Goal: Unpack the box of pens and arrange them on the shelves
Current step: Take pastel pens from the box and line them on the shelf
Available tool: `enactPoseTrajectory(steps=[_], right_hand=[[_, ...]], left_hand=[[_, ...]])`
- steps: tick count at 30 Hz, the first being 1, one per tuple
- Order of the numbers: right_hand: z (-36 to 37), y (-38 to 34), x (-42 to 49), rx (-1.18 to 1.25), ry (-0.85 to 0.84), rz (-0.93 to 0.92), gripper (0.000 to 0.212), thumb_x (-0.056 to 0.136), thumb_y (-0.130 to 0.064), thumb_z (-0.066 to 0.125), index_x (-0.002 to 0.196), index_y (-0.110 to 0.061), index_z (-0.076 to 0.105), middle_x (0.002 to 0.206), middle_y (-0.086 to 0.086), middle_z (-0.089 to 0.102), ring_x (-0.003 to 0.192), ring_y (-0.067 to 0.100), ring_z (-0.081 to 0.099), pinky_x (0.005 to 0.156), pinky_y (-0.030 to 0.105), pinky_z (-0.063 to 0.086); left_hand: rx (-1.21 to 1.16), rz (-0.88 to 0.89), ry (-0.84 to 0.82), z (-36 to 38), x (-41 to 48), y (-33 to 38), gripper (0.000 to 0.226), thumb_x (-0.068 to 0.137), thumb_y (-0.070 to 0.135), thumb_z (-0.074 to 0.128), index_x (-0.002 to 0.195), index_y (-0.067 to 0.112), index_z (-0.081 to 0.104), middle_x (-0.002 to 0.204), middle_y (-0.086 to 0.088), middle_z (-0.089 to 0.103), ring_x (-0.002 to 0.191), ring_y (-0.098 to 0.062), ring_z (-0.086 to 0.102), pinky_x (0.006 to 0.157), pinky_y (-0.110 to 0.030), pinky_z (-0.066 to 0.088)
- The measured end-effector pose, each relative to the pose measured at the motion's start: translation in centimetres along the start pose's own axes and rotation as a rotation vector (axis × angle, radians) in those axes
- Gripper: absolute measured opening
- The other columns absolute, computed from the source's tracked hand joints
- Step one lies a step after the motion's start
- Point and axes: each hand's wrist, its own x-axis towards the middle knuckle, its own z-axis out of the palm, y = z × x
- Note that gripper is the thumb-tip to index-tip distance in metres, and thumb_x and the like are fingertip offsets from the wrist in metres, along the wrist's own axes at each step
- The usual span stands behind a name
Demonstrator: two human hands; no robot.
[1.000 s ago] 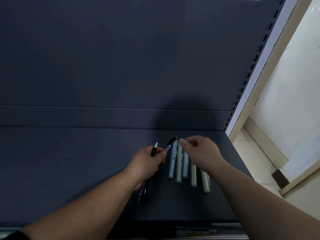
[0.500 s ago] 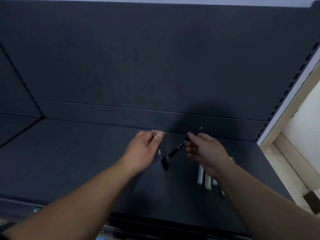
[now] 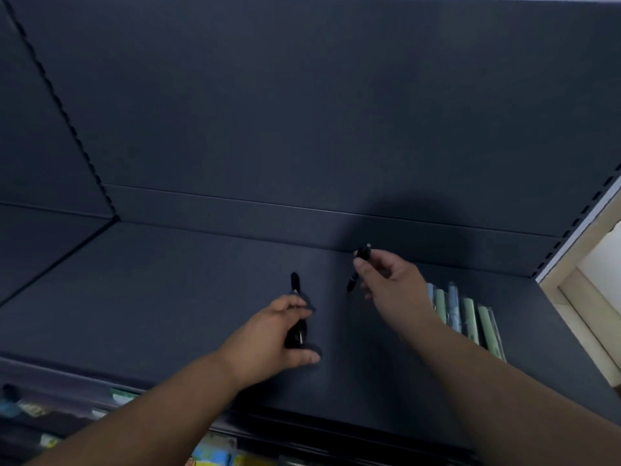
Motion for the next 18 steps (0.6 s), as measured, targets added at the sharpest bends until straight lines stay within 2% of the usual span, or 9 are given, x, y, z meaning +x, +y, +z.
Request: enactPoseTrajectory(steps=[2,4,8,10,11,13,14,16,18], right_hand=[[0.6,-0.3,0.4,-0.010,0.012,0.010,0.006,0.090,-0.031,0.066,0.084,-0.033,0.067,0.076,-0.010,0.067,0.068,0.010,0.062,0.074,0.038,0.055],[1.1,-0.6,0.6,-0.040,0.033,0.038,0.015,0.092,-0.034,0.062,0.079,-0.027,0.066,0.072,-0.006,0.066,0.064,0.011,0.061,0.070,0.036,0.055],[2.5,-0.2,0.7,-0.144,-0.092,0.230,0.026,0.096,-0.031,0.057,0.076,-0.014,0.064,0.067,0.004,0.064,0.055,0.013,0.057,0.056,0.029,0.050],[3.4,0.4,0.5,-0.133,-0.184,0.358,0.018,0.096,-0.025,0.057,0.088,-0.010,0.064,0.070,0.004,0.063,0.055,0.011,0.057,0.051,0.025,0.048],[3.7,0.6,0.3,-0.124,-0.208,0.403,0.015,0.095,-0.022,0.059,0.101,-0.009,0.062,0.074,0.005,0.064,0.056,0.011,0.059,0.051,0.024,0.049],[4.1,1.5,0.2,-0.154,-0.221,0.426,0.043,0.090,-0.018,0.066,0.130,-0.012,0.050,0.079,0.006,0.068,0.062,0.015,0.065,0.056,0.028,0.056],[4.1,1.8,0.1,-0.193,-0.238,0.409,0.057,0.086,-0.017,0.070,0.137,-0.014,0.044,0.080,0.007,0.069,0.065,0.017,0.067,0.061,0.032,0.059],[4.0,2.0,-0.4,-0.246,-0.294,0.360,0.071,0.078,-0.015,0.077,0.140,-0.016,0.042,0.084,0.005,0.068,0.068,0.019,0.068,0.069,0.036,0.061],[3.7,1.9,-1.2,-0.287,-0.354,0.323,0.072,0.072,-0.015,0.082,0.136,-0.018,0.048,0.097,0.001,0.063,0.072,0.017,0.067,0.071,0.032,0.059]], left_hand=[[0.003,-0.015,0.004,0.0,-0.4,-0.1,0.077,0.073,0.065,0.064,0.137,0.024,0.048,0.138,0.020,0.032,0.128,0.004,0.035,0.102,-0.004,0.021],[0.042,-0.020,0.053,0.0,-0.5,-0.2,0.070,0.075,0.066,0.053,0.131,0.025,0.054,0.137,0.016,0.042,0.128,-0.001,0.041,0.101,-0.006,0.024],[0.063,-0.004,0.152,-0.1,-0.9,-0.4,0.027,0.089,0.030,0.062,0.114,0.022,0.068,0.122,0.007,0.060,0.113,-0.008,0.056,0.091,-0.002,0.029],[0.023,-0.010,0.179,0.0,-1.1,-0.6,0.021,0.088,0.021,0.064,0.108,0.021,0.071,0.116,0.009,0.063,0.107,-0.007,0.059,0.088,0.001,0.030],[-0.004,-0.022,0.188,0.1,-1.2,-0.7,0.021,0.087,0.020,0.065,0.107,0.022,0.071,0.115,0.011,0.063,0.106,-0.005,0.059,0.088,0.001,0.031],[-0.049,-0.042,0.214,0.2,-1.3,-1.0,0.023,0.087,0.018,0.066,0.109,0.022,0.070,0.116,0.015,0.060,0.107,0.000,0.057,0.092,0.001,0.031],[-0.065,-0.051,0.231,0.2,-1.3,-1.1,0.025,0.086,0.016,0.066,0.110,0.021,0.070,0.117,0.016,0.058,0.109,0.001,0.056,0.093,0.002,0.030],[-0.087,-0.070,0.253,0.3,-1.3,-1.2,0.029,0.085,0.011,0.067,0.112,0.018,0.069,0.118,0.014,0.058,0.109,0.001,0.054,0.093,0.005,0.026],[-0.119,-0.097,0.249,0.4,-1.1,-1.1,0.031,0.083,0.009,0.067,0.113,0.018,0.069,0.116,0.013,0.059,0.107,0.001,0.056,0.092,0.005,0.028]])
